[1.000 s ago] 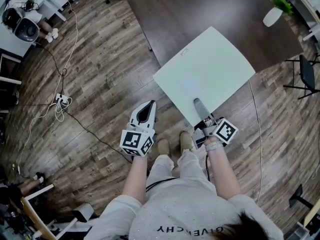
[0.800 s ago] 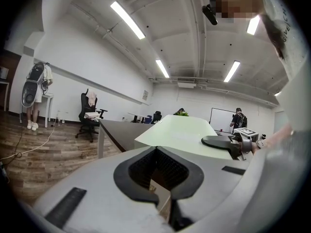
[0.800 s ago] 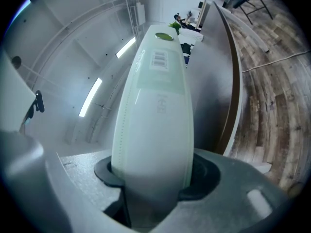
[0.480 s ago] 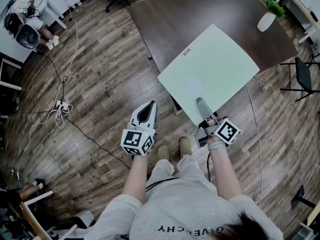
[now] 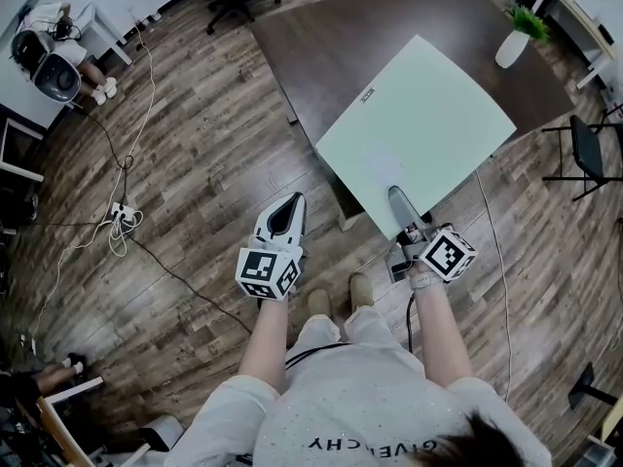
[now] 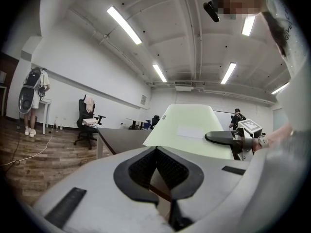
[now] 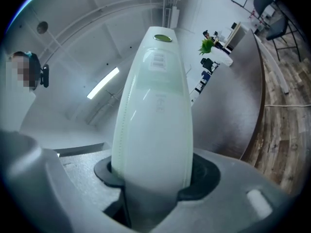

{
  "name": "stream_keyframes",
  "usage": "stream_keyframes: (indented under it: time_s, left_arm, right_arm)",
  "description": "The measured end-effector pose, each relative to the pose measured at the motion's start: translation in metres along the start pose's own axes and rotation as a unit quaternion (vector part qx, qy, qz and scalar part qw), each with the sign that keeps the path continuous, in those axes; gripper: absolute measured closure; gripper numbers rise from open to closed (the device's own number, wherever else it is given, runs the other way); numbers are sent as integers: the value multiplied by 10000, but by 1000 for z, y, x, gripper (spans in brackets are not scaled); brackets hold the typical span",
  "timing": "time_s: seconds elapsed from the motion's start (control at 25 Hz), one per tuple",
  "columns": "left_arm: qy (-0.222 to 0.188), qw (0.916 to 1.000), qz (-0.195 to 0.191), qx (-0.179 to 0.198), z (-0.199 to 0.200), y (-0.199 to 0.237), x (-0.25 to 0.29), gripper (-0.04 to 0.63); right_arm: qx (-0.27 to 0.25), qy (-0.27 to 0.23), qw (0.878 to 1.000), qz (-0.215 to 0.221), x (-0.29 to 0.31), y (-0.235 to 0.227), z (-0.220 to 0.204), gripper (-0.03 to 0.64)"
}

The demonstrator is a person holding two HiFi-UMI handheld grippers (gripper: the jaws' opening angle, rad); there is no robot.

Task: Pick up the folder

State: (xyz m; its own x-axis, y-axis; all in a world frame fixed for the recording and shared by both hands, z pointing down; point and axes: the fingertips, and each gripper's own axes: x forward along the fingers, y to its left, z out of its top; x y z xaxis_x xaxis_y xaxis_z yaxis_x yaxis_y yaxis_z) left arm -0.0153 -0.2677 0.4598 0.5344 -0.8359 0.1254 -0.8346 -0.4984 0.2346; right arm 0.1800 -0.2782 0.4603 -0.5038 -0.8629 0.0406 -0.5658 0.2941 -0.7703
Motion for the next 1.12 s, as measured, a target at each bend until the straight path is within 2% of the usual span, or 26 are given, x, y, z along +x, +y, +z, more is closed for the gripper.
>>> stream_keyframes:
  time_s: [0.44, 1.12]
  left_arm:
    - [-155, 9999, 18, 19, 21, -2, -9, 597]
    - [-399, 9991, 83, 138, 54, -9, -14, 597]
  right_arm:
    - [-729, -177, 9972, -47, -8, 19, 23, 364]
    - [-1429, -242, 9894, -128, -20, 36, 47, 364]
